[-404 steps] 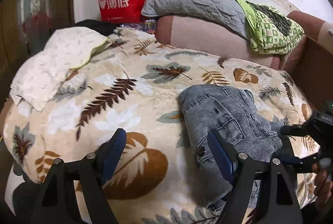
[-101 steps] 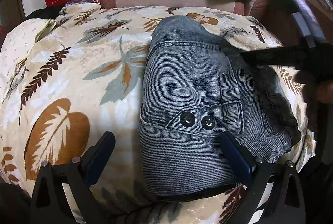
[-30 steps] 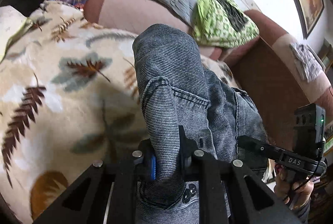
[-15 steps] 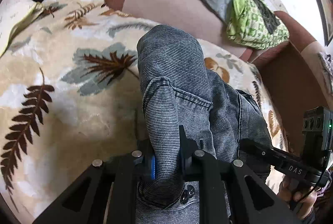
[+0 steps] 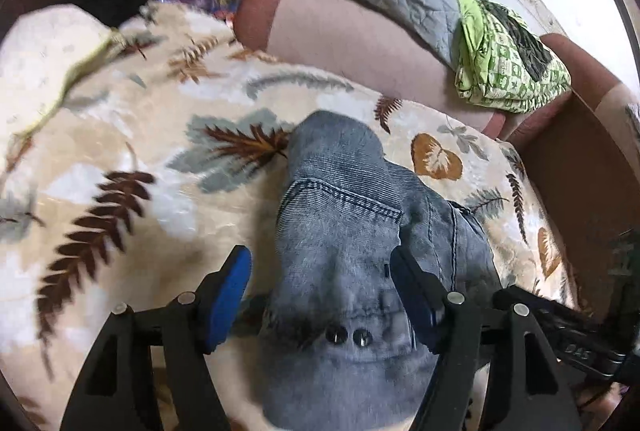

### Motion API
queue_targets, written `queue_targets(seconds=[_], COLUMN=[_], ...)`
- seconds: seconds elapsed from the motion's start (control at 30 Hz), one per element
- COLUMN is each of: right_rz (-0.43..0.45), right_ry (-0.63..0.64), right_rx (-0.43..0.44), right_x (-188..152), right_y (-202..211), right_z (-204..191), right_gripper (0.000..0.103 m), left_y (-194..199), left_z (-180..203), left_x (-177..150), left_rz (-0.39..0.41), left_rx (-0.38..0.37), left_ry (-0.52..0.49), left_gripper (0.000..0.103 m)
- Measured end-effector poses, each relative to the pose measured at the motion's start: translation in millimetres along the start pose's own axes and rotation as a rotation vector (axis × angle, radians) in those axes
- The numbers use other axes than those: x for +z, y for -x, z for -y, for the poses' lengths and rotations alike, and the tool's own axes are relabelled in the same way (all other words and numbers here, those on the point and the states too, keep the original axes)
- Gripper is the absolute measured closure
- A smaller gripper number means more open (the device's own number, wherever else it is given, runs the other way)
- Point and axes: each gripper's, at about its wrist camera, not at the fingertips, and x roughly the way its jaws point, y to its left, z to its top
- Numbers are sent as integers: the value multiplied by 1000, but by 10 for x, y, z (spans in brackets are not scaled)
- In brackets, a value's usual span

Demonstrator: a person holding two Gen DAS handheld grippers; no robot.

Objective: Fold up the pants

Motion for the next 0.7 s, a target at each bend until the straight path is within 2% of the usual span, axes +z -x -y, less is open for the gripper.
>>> queue_targets(seconds=[0.1, 0.2, 0.3, 0.37, 0.43, 0.47, 0.53, 0.6, 0.7], right_rz=[60, 85, 48, 6, -67, -80, -78, -51, 33], right_ry=[41, 112, 139, 145, 159, 162, 159, 145, 140], right_rx=[-23, -61, -81, -111, -154, -158, -160, -147, -147], right_x=[-129, -286, -416, -467, -536, -551, -537, -506, -513], right_y=[237, 292, 139, -48, -281, -337, -303, -140, 230], right_z=[-130, -285, -352, -349, -315, -303, -303, -305, -325], right_gripper=[41, 39, 37, 32, 23, 22, 22, 22, 22], left_y=[182, 271, 242, 89, -217, -271, -199, -93, 251], left_z=[58, 111, 164, 201, 215, 209, 193, 223, 348], left_x=[-88, -194, -349, -472, -608, -646, -641, -605, -608], left_rz=[28, 39, 25, -15, -125, -132, -92, -86, 27], left_rx=[57, 87, 96, 127, 182, 194, 191, 190, 196], left_ry=[-37, -71, -99, -132, -166, -171, -158, -161, -193], left_gripper=[30, 30, 30, 30, 30, 30, 29, 29, 27])
